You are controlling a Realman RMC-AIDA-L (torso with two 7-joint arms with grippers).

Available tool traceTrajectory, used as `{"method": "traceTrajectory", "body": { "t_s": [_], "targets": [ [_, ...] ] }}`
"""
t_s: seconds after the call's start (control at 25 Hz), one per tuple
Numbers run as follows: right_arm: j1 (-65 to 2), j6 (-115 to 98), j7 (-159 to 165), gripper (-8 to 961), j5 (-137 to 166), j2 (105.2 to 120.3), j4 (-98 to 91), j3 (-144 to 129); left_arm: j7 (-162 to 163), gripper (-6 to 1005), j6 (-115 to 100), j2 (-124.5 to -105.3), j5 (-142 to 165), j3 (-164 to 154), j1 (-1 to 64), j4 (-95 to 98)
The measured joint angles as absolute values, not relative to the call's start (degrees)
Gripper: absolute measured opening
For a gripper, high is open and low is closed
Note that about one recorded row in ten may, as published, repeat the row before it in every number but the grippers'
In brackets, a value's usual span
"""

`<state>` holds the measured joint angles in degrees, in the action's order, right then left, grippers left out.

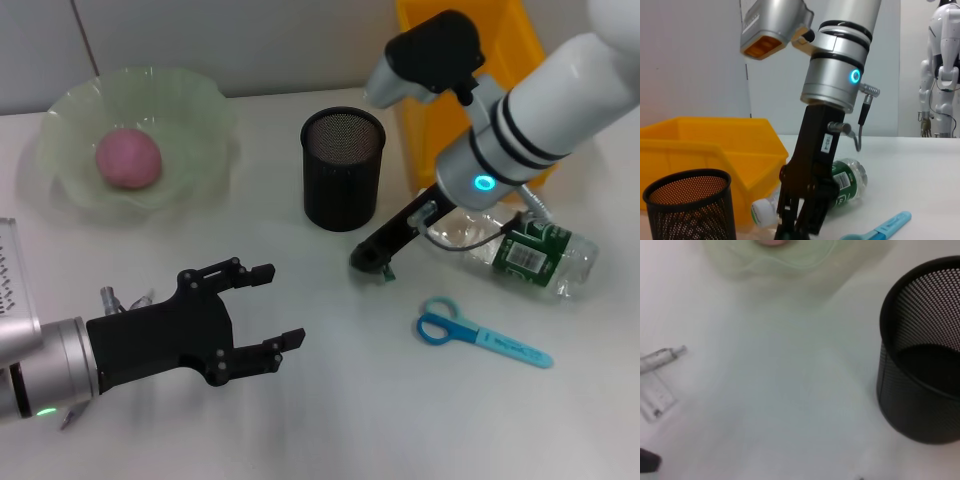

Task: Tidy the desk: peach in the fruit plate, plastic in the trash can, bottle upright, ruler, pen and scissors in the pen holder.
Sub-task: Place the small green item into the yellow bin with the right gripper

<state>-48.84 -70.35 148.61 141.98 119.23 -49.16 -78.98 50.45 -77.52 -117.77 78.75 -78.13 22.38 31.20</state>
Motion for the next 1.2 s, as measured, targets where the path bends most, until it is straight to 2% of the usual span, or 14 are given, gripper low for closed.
{"method": "traceTrajectory", "body": {
  "t_s": [0.28, 0.68, 1.2],
  "targets": [
    [-39.7, -77.9, 152.2, 356, 143.8, 118.99, -71.2, -74.7, 50.4, 783, -77.5, -117.77, 78.8, -78.1, 22.4, 31.2],
    [-34.0, -75.7, 151.6, 382, 149.7, 119.04, -83.7, -66.5, 50.4, 783, -77.5, -117.82, 78.8, -78.1, 22.4, 31.2],
    [-36.0, -56.3, 149.3, 415, 156.5, 119.04, -71.5, -68.5, 50.4, 783, -77.5, -117.86, 78.7, -78.2, 22.6, 31.2]
  ]
}}
